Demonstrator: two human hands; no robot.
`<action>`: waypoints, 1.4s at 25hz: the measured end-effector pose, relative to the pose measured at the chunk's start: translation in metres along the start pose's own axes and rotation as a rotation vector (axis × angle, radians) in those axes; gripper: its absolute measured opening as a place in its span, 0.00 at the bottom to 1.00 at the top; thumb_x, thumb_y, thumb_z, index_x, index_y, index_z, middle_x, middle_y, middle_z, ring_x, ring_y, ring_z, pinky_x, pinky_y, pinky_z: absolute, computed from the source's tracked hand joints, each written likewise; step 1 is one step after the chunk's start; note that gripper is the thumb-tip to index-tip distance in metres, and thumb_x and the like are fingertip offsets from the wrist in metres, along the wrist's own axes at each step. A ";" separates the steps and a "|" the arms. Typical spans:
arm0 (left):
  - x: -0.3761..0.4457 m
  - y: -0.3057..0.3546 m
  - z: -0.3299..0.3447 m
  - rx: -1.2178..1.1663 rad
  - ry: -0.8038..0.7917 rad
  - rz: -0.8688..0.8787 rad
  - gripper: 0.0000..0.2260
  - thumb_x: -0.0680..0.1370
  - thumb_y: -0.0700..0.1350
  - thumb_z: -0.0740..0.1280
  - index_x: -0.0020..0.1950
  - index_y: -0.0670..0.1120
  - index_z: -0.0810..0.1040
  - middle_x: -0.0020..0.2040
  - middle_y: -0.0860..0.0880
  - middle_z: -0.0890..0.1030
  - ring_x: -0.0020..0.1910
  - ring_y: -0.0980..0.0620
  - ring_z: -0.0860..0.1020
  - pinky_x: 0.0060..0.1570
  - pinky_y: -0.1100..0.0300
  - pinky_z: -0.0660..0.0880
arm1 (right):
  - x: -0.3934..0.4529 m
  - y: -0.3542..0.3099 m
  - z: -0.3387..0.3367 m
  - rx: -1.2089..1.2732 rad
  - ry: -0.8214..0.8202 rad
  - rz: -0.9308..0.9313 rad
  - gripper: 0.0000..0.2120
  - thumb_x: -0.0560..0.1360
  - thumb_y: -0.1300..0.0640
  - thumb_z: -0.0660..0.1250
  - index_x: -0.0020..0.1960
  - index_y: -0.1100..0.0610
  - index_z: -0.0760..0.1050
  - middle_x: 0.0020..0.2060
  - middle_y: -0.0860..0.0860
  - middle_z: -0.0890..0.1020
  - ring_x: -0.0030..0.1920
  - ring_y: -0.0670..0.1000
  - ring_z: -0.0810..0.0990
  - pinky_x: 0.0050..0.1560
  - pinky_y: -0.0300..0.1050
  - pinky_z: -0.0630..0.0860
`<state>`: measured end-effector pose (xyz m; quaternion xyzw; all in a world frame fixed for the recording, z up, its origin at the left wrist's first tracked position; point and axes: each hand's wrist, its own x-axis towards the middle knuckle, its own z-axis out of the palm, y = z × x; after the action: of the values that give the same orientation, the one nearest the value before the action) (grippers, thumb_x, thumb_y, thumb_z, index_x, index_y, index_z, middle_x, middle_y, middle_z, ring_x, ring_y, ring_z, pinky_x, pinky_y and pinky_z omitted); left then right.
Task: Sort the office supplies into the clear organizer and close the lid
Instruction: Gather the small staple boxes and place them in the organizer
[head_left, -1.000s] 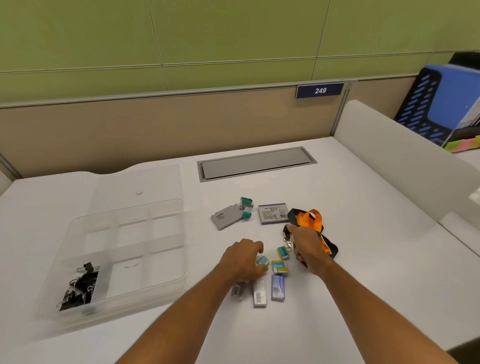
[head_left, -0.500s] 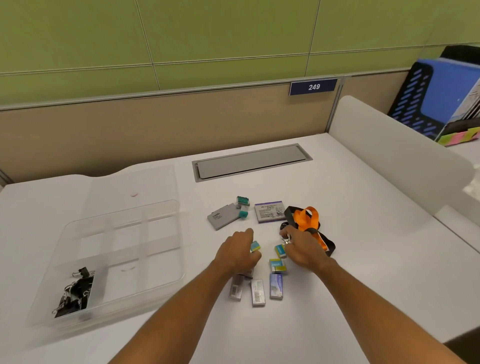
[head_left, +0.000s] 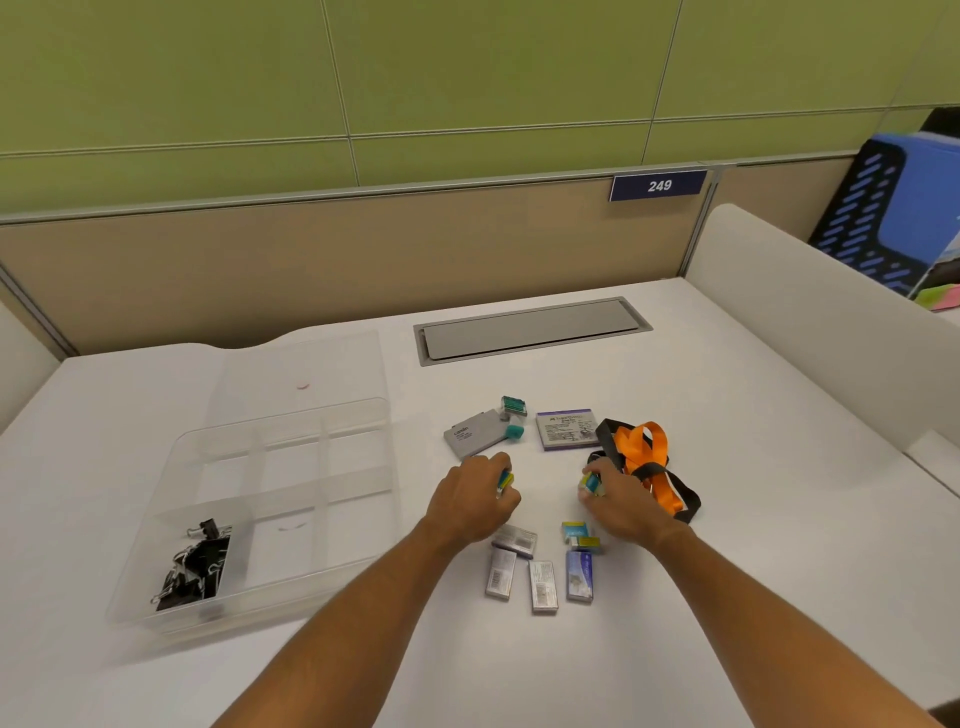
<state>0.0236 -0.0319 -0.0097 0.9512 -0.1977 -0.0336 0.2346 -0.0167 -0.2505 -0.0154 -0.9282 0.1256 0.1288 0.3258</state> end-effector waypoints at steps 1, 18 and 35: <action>-0.002 -0.002 -0.003 -0.005 0.017 -0.003 0.12 0.75 0.51 0.63 0.55 0.48 0.74 0.51 0.46 0.80 0.46 0.48 0.78 0.44 0.52 0.79 | 0.000 -0.007 -0.002 0.258 -0.007 0.055 0.14 0.79 0.57 0.61 0.64 0.56 0.68 0.50 0.56 0.77 0.44 0.52 0.76 0.39 0.43 0.73; -0.059 -0.087 -0.085 -0.056 0.200 -0.160 0.10 0.74 0.50 0.61 0.51 0.46 0.73 0.43 0.47 0.79 0.40 0.45 0.77 0.41 0.49 0.78 | 0.002 -0.167 0.057 0.969 -0.191 0.161 0.10 0.71 0.59 0.64 0.51 0.58 0.78 0.37 0.55 0.77 0.27 0.48 0.70 0.23 0.38 0.67; -0.107 -0.243 -0.160 0.014 0.315 -0.343 0.14 0.78 0.47 0.61 0.63 0.47 0.70 0.52 0.44 0.77 0.47 0.43 0.77 0.48 0.50 0.76 | 0.013 -0.292 0.180 0.251 0.097 -0.379 0.11 0.74 0.62 0.62 0.54 0.52 0.74 0.50 0.54 0.77 0.48 0.52 0.76 0.48 0.43 0.72</action>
<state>0.0378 0.2769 0.0175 0.9660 0.0059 0.0771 0.2467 0.0601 0.0835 0.0115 -0.8925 -0.0205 0.0038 0.4506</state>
